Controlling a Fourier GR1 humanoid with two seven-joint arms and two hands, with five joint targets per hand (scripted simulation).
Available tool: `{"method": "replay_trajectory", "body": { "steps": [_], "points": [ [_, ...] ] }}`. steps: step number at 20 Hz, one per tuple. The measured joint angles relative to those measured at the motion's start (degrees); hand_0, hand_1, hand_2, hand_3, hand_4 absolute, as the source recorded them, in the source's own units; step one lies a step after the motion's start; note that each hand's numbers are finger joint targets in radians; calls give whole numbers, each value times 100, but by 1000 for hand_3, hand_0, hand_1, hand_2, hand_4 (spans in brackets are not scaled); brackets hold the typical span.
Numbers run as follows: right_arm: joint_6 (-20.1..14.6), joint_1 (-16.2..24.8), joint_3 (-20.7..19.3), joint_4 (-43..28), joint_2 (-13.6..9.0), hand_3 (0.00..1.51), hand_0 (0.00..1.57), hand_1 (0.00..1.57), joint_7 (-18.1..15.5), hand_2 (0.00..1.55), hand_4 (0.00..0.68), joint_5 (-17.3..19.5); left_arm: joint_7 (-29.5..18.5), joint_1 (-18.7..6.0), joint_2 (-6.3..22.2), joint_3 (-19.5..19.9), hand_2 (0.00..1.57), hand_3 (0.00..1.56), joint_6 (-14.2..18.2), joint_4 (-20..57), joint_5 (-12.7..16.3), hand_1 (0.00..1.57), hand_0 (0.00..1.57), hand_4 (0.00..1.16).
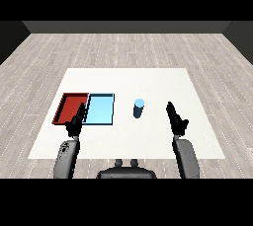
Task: Pick the blue can and put it in the blue box
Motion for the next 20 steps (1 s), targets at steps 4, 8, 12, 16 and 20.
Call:
{"method": "replay_trajectory", "body": {
  "steps": [4, 8, 12, 16, 20],
  "points": [
    [-42, -446, -104, 381, 9, 0, 0, 0, 114, 0, 0, 123, 82, -3, -48, -21, 0, 0, -53, 28, -31, 0, 0, 0],
    [66, -1041, -225, 666, 168, 0, 0, 0, -182, 0, 0, -118, -280, -148, -216, 27, 0, 0, -89, -212, 176, 0, 0, 0],
    [427, -1150, -343, 719, 279, 0, 0, 0, -818, 0, 0, -519, -1201, -139, -385, 155, 0, 0, -263, -295, 490, 0, 0, 0],
    [574, -1321, -381, 980, 353, 0, 0, 0, -1231, 0, 0, -628, -1813, -46, -465, 166, 0, 0, -390, -211, 566, 0, 0, 0],
    [723, -1377, -458, 1091, 284, 0, 0, 0, -1344, 0, 0, -751, -1915, 85, -488, 149, 0, 0, -459, -352, 665, 0, 0, 0]
  ]
}}
